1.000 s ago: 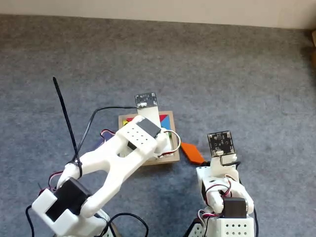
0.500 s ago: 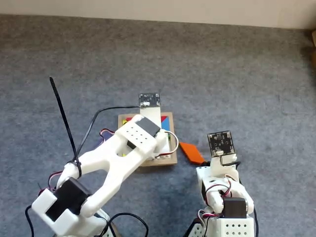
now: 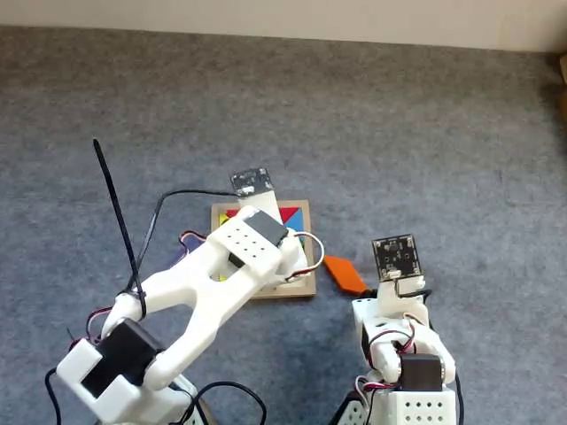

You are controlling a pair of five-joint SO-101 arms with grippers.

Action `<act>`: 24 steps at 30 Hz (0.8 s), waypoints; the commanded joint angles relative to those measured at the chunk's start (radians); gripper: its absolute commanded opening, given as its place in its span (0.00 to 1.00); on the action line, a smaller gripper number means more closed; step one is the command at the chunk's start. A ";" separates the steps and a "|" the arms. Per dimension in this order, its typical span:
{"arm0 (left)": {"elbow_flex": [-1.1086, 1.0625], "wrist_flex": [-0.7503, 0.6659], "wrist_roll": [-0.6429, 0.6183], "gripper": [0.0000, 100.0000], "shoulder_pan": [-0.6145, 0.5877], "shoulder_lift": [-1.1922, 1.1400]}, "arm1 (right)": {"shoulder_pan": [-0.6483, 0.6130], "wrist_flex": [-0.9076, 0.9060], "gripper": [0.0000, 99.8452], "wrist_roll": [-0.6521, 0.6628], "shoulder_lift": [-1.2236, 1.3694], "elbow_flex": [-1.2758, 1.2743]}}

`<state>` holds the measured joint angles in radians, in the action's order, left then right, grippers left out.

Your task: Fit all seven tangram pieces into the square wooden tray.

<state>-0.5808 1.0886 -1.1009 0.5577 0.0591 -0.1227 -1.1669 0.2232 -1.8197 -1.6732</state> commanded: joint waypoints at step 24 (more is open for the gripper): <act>0.045 -0.221 -0.023 0.01 0.008 0.012 | 0.010 0.001 0.03 0.009 -0.016 -0.120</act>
<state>-0.5808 0.8846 -1.1193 0.5516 0.0591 -0.1227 -1.1669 0.2232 -1.8197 -1.6732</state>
